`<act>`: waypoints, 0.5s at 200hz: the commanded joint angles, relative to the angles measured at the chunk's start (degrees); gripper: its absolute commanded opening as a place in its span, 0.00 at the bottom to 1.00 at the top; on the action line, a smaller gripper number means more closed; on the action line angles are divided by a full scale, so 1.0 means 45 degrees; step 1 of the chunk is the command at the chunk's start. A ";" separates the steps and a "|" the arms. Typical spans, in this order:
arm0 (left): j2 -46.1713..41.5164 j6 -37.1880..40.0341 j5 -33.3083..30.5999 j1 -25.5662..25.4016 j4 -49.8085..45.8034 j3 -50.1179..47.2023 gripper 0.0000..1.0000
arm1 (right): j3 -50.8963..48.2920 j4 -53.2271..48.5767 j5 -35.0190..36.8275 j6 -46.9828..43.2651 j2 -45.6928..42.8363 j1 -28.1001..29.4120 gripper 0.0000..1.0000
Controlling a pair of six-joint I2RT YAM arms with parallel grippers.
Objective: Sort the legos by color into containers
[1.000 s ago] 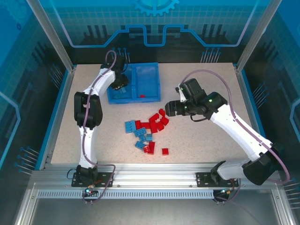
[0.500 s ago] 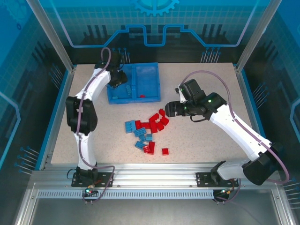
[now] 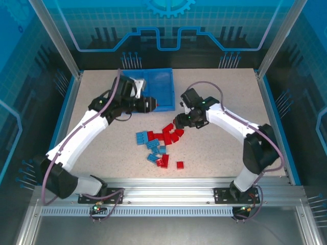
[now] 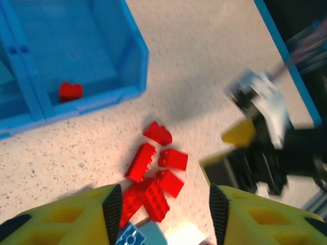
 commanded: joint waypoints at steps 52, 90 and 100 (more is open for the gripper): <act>-0.2309 0.1794 0.0715 -0.0009 0.1529 -0.2772 0.68 | 0.2125 0.0802 0.0775 -0.1574 0.3327 -0.0253 0.62; -0.2324 0.1752 0.0760 -0.0016 0.1829 -0.2916 0.77 | 0.2372 0.0817 0.0262 -0.2037 0.4353 -0.0239 0.56; -0.2304 0.1737 0.0732 -0.0015 0.1896 -0.2964 0.79 | 0.2378 0.0839 0.0147 -0.2114 0.4499 -0.0238 0.55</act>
